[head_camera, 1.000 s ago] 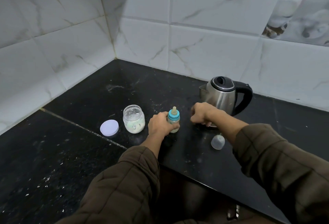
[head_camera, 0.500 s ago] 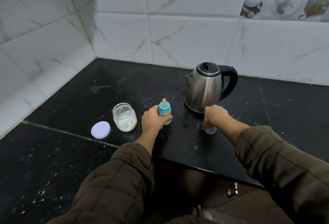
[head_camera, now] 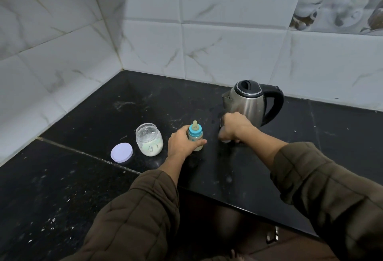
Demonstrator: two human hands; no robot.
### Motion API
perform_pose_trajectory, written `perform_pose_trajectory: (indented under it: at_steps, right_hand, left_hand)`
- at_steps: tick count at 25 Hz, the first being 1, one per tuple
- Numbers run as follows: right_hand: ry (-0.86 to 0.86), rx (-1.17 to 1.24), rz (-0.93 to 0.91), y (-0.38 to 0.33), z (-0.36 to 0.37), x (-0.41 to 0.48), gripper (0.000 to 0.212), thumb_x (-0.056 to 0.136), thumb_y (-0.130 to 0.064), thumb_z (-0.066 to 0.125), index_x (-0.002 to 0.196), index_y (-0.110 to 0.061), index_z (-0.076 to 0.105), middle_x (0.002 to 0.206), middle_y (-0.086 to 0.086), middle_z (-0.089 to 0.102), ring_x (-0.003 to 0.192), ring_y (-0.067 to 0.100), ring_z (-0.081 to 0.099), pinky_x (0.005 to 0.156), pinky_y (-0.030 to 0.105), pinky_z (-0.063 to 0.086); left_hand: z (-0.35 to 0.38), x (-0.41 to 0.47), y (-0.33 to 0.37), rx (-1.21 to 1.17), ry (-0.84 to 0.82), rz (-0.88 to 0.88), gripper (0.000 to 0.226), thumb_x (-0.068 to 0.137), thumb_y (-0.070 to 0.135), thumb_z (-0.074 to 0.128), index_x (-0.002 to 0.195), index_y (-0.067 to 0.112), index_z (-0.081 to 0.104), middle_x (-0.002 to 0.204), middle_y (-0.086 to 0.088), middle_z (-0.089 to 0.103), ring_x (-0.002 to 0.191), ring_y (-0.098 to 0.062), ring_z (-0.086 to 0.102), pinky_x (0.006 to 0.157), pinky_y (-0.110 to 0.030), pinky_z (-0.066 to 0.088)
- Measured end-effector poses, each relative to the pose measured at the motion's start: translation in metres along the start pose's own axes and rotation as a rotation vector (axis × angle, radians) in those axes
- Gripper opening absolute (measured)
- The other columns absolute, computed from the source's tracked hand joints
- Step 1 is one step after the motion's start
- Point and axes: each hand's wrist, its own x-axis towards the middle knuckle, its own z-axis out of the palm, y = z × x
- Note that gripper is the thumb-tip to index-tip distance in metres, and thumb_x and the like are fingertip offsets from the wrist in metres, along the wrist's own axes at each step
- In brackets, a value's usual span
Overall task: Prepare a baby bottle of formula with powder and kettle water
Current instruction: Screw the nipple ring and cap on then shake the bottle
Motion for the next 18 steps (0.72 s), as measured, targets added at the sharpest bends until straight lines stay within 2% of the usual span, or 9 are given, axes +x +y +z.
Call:
perform_pose_trajectory:
  at_steps: [3, 5, 7, 9, 11, 15, 18]
  right_hand:
    - [0.151, 0.162, -0.120, -0.031, -0.024, 0.013, 0.030, 0.078, -0.026, 0.068, 0.106, -0.015, 0.071, 0.098, 0.010, 0.073, 0.087, 0.030, 0.071, 0.070, 0.031, 0.056]
    - [0.198, 0.197, -0.181, -0.046, -0.033, 0.018, 0.035, 0.080, -0.032, 0.070, 0.113, -0.019, 0.074, 0.100, 0.008, 0.075, 0.083, 0.027, 0.070, 0.068, 0.030, 0.052]
    - [0.191, 0.193, -0.229, -0.056, -0.035, 0.022, 0.042, 0.080, -0.037, 0.075, 0.119, -0.021, 0.075, 0.106, 0.007, 0.076, 0.083, 0.025, 0.069, 0.072, 0.032, 0.057]
    - [0.144, 0.146, -0.279, -0.062, -0.031, 0.026, 0.053, 0.079, -0.042, 0.081, 0.127, -0.020, 0.073, 0.118, 0.006, 0.074, 0.098, 0.025, 0.070, 0.081, 0.034, 0.059]
    - [0.089, 0.085, -0.315, -0.066, -0.024, 0.030, 0.055, 0.081, -0.043, 0.083, 0.130, -0.018, 0.071, 0.124, 0.005, 0.073, 0.106, 0.024, 0.070, 0.083, 0.032, 0.056]
    - [0.017, -0.030, -0.329, -0.069, -0.015, 0.032, 0.048, 0.082, -0.041, 0.082, 0.123, -0.018, 0.075, 0.109, 0.004, 0.075, 0.079, 0.020, 0.067, 0.069, 0.030, 0.057]
    - [-0.010, -0.075, -0.335, -0.070, -0.008, 0.037, 0.044, 0.080, -0.039, 0.082, 0.118, -0.018, 0.076, 0.097, 0.003, 0.072, 0.066, 0.016, 0.063, 0.062, 0.030, 0.054]
  left_hand:
    - [-0.001, 0.001, 0.002, -0.003, 0.007, 0.008, 0.075, 0.069, 0.052, 0.093, 0.135, 0.029, 0.064, 0.126, 0.007, 0.072, 0.122, -0.018, 0.063, 0.106, -0.044, 0.051]
    - [-0.002, 0.002, 0.004, 0.008, 0.000, 0.004, 0.072, 0.073, 0.047, 0.092, 0.137, 0.027, 0.065, 0.128, 0.005, 0.072, 0.123, -0.018, 0.063, 0.106, -0.042, 0.051]
    - [-0.002, 0.003, 0.004, 0.021, 0.000, 0.000, 0.071, 0.074, 0.046, 0.091, 0.136, 0.026, 0.065, 0.128, 0.004, 0.073, 0.122, -0.017, 0.064, 0.106, -0.040, 0.050]
    - [-0.002, 0.004, 0.005, 0.027, -0.004, -0.012, 0.067, 0.073, 0.047, 0.092, 0.132, 0.025, 0.067, 0.124, 0.004, 0.074, 0.119, -0.017, 0.066, 0.104, -0.040, 0.052]
    - [-0.002, 0.005, 0.005, 0.032, -0.006, -0.022, 0.063, 0.071, 0.048, 0.092, 0.125, 0.024, 0.070, 0.118, 0.003, 0.076, 0.113, -0.017, 0.068, 0.101, -0.043, 0.054]
    - [-0.001, 0.006, 0.002, 0.024, 0.002, -0.046, 0.056, 0.067, 0.051, 0.092, 0.114, 0.026, 0.074, 0.104, 0.006, 0.077, 0.103, -0.015, 0.070, 0.093, -0.041, 0.057]
    - [0.000, 0.007, 0.000, -0.011, 0.002, -0.052, 0.051, 0.065, 0.050, 0.093, 0.107, 0.028, 0.074, 0.097, 0.010, 0.077, 0.098, -0.013, 0.071, 0.091, -0.041, 0.058]
